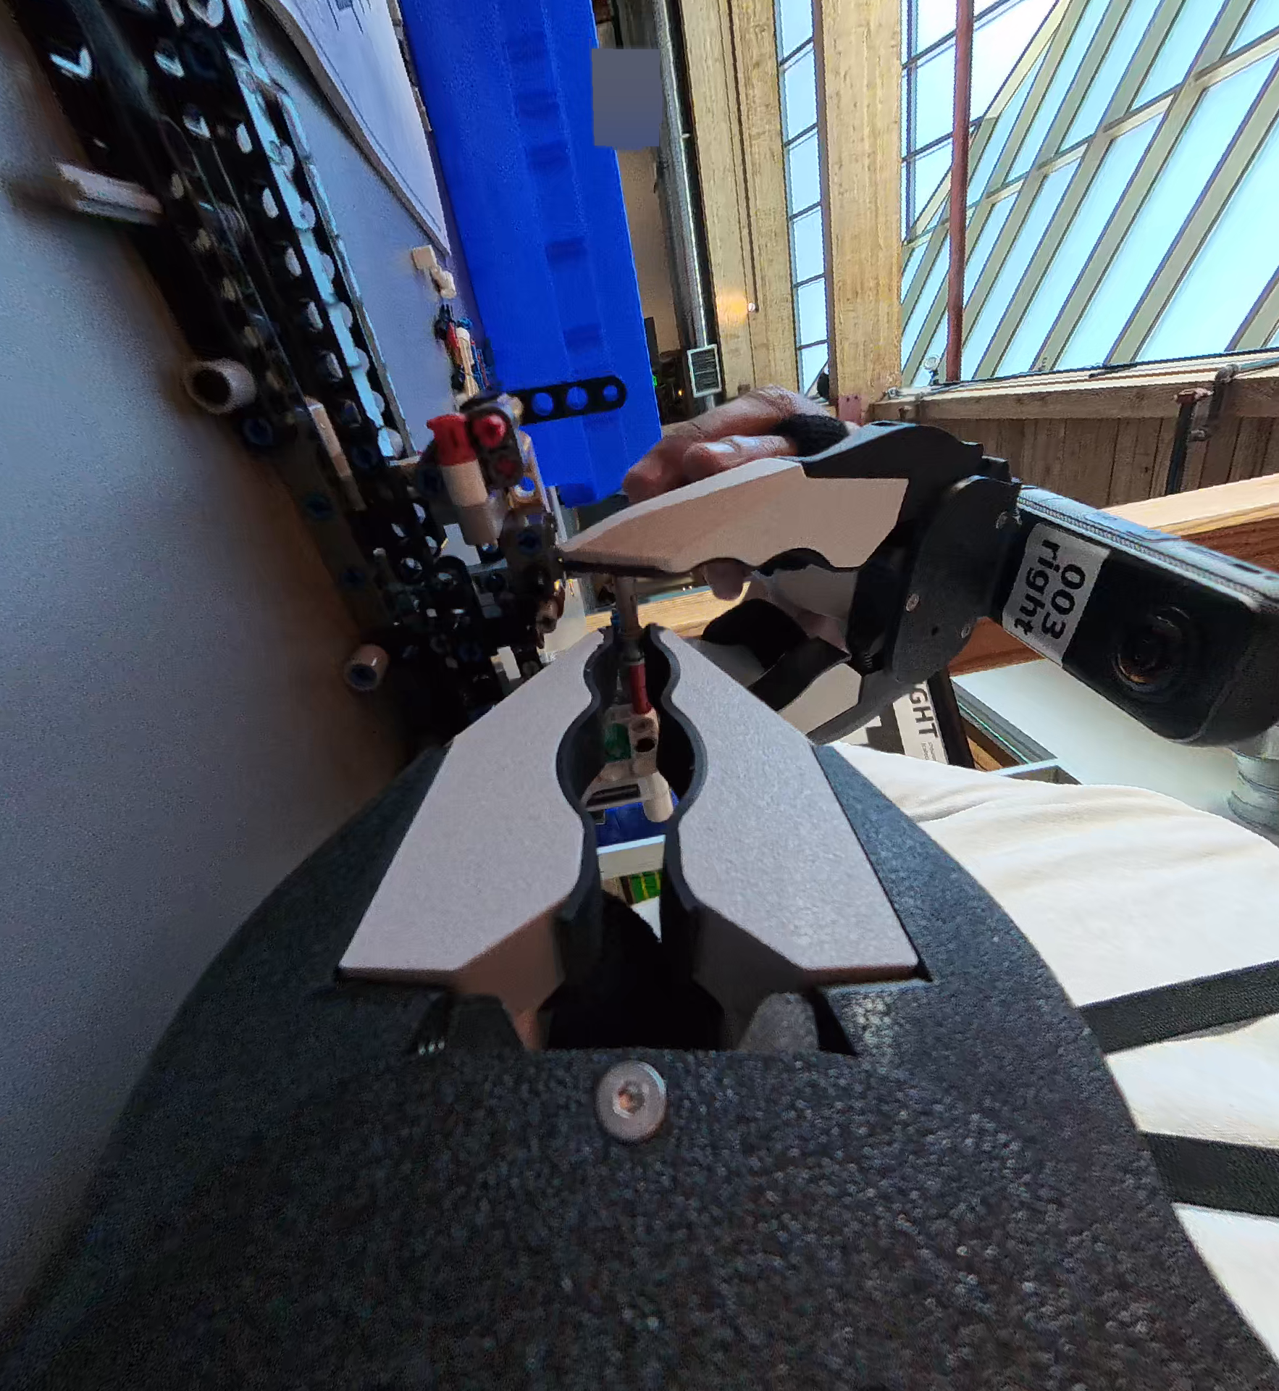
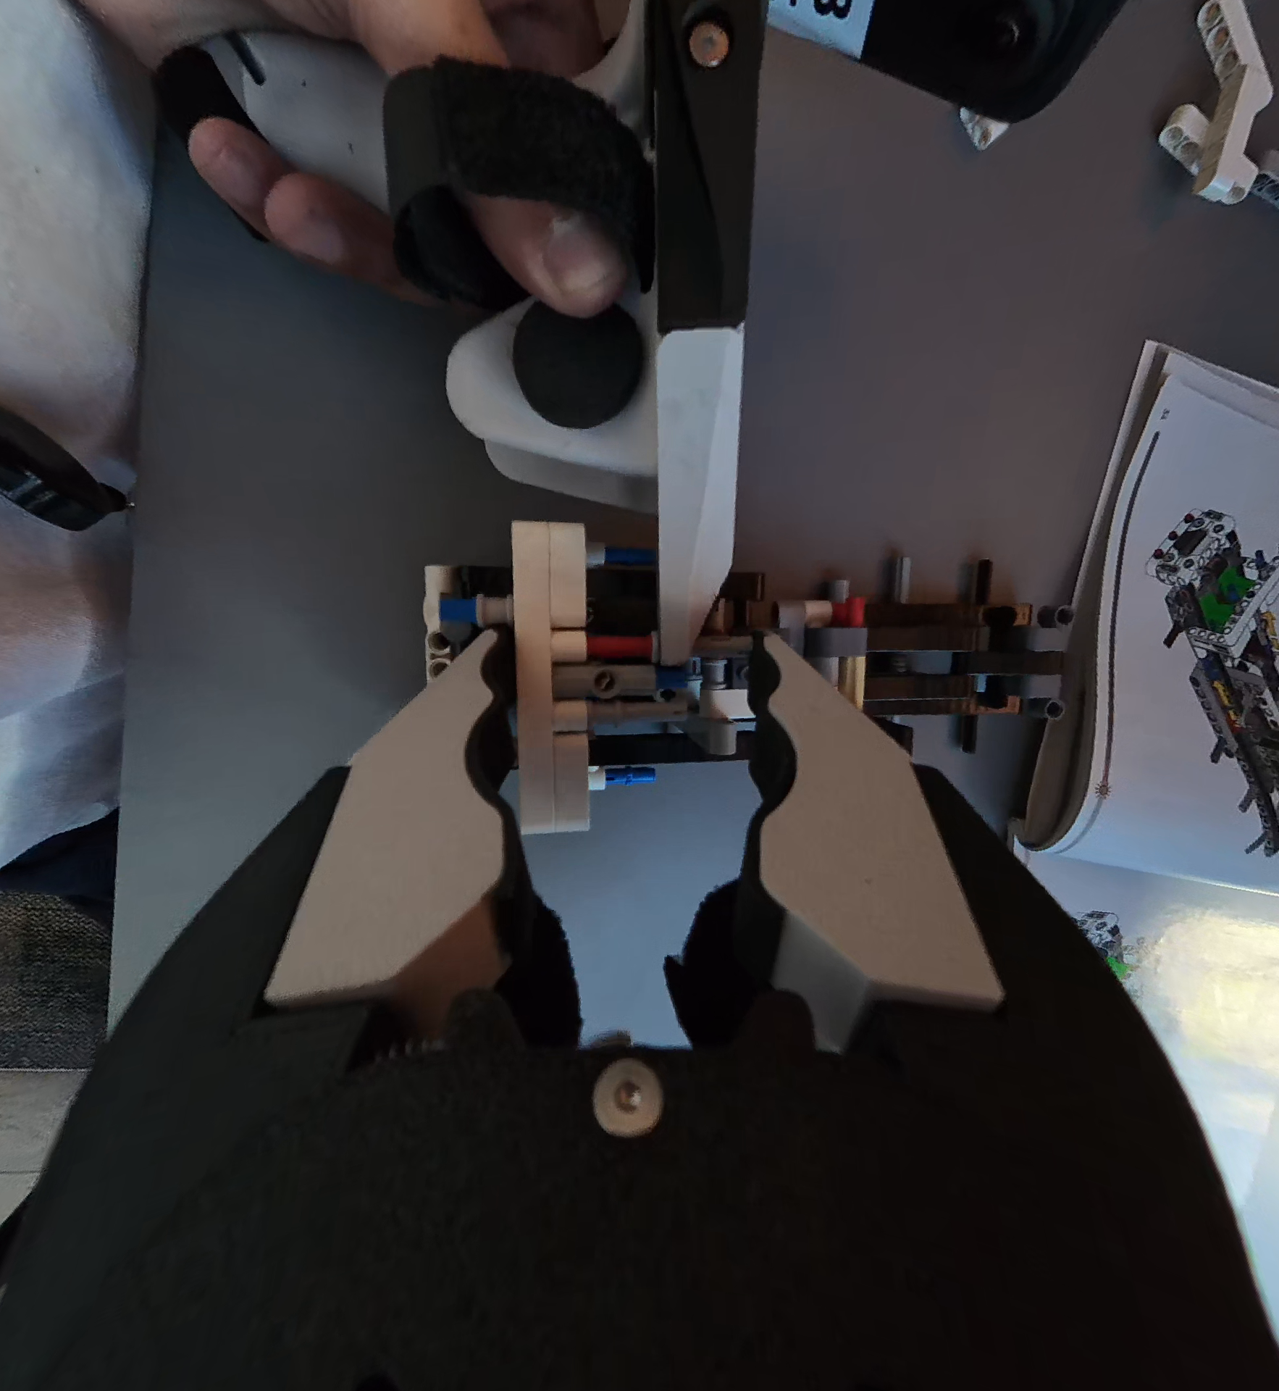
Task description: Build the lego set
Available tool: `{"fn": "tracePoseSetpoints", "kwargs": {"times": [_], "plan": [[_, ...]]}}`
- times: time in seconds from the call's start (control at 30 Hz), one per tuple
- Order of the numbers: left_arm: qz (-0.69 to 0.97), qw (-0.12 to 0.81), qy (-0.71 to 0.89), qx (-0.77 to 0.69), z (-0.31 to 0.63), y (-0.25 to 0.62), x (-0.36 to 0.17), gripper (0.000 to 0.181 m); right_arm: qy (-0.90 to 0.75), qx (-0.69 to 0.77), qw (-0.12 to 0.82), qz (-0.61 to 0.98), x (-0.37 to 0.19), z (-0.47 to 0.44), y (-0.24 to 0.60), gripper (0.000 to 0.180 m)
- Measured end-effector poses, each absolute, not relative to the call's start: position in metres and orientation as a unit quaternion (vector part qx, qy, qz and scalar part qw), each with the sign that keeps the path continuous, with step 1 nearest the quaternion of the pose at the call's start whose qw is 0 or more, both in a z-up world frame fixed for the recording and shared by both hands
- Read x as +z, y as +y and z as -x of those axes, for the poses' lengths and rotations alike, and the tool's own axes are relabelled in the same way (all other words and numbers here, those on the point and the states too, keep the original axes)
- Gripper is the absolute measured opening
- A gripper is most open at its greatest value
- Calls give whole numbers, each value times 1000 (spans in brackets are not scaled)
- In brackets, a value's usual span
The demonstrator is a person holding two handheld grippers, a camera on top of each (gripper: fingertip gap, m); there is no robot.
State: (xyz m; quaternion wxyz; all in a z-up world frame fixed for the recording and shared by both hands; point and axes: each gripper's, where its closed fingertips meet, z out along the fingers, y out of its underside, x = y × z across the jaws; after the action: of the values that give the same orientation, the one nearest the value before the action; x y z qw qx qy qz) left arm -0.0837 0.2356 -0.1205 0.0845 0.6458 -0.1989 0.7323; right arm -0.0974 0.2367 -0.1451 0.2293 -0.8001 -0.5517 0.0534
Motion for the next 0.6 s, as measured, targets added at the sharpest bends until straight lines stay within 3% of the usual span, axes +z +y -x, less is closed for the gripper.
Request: {"fn": "tracePoseSetpoints", "kwargs": {"times": [0.03, 0.2, 0.6], "plan": [[-643, 92, -199, 733, 83, 235, -120, 3, -554, 54, 227, 799, -145, 97, 236, 60], [-628, 128, -235, 731, 83, 231, -118, 7, -570, 55, 225, 789, -145, 96, 233, 60], [-650, 101, -331, 676, 83, 238, -120, 2, -578, 38, 230, 782, -145, 95, 233, 59]]}}
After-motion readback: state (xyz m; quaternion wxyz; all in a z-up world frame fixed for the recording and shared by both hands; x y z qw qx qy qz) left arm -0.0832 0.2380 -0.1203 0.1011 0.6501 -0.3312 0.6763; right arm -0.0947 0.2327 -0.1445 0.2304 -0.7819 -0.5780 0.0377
